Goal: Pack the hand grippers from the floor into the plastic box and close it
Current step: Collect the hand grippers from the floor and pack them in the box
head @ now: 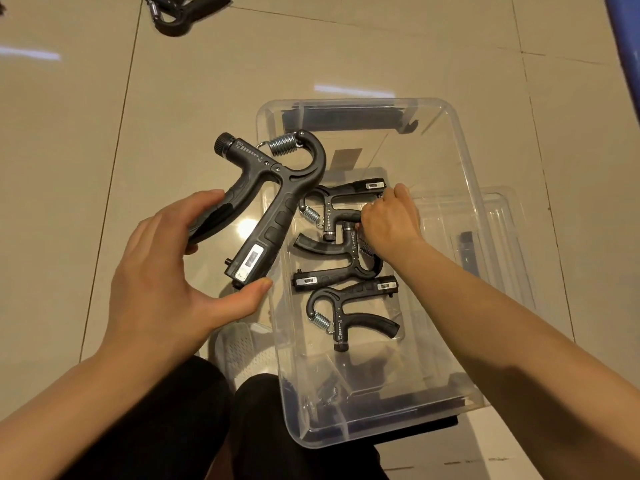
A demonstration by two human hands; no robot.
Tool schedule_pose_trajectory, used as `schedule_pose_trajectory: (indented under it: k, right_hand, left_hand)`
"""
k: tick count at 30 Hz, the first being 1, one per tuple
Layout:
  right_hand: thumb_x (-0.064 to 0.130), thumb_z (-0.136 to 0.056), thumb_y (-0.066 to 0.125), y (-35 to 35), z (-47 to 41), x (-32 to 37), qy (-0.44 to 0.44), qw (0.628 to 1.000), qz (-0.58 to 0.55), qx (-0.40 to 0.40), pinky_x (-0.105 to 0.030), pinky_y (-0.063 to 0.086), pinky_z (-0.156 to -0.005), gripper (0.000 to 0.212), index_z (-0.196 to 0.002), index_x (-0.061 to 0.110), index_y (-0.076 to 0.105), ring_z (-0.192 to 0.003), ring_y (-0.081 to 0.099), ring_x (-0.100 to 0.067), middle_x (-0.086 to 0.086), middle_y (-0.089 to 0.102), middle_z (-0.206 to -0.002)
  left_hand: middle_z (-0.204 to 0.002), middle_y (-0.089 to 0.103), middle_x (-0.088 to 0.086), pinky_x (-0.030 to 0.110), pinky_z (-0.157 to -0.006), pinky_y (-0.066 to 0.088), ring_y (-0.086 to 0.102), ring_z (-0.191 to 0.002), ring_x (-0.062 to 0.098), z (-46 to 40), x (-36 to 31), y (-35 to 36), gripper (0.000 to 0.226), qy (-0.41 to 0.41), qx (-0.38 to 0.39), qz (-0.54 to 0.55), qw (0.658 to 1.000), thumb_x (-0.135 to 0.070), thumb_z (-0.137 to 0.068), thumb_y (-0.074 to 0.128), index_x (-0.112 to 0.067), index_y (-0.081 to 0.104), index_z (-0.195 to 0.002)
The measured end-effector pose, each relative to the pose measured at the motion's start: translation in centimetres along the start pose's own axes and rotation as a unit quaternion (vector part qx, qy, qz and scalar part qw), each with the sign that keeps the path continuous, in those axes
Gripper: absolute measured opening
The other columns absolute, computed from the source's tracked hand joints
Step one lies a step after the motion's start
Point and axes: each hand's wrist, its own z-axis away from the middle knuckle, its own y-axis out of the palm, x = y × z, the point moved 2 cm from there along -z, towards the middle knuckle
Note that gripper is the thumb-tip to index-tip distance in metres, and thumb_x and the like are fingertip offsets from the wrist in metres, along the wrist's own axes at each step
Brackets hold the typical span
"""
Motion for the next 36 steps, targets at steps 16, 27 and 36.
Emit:
schedule_pose_trajectory:
  k: [16,27,36]
  right_hand:
    - [0.025,-0.090,0.057,0.6,-2.3,-1.1,-0.088,0.987,-0.115,-0.073,-0.042,0.034,-0.101,0.059,-0.141,0.016,0.029,-0.123,0.044,-0.032,-0.008,0.039,-0.140]
    - [0.022,-0.094,0.047,-0.9,-2.6,-1.0,-0.141,0.987,0.010,-0.083,-0.039,0.042,-0.086,0.041,-0.129,0.001,0.041,-0.105,0.057,-0.033,-0.016,0.055,-0.120]
    - [0.020,-0.095,0.044,-0.9,-2.2,-0.9,-0.160,0.980,0.022,-0.113,-0.038,0.042,-0.078,0.028,-0.115,0.002,0.049,-0.095,0.061,-0.032,-0.015,0.062,-0.109]
  left_hand:
    - [-0.117,0.037,-0.031,0.029,-0.082,0.044,0.049,-0.104,0.013,0.0,0.1,0.1,0.083,0.004,0.002,0.010,1.000,-0.058,-0.056,0.065,-0.031,0.040,-0.130]
    - [-0.117,0.038,-0.031,0.021,-0.082,0.041,0.050,-0.104,0.015,0.1,0.1,0.3,0.084,-0.006,0.005,0.014,1.000,-0.058,-0.055,0.066,-0.033,0.039,-0.130]
    - [-0.118,0.038,-0.031,0.027,-0.084,0.045,0.049,-0.107,0.013,0.0,-0.3,0.4,0.084,0.004,0.011,0.018,1.000,-0.057,-0.055,0.067,-0.033,0.038,-0.130]
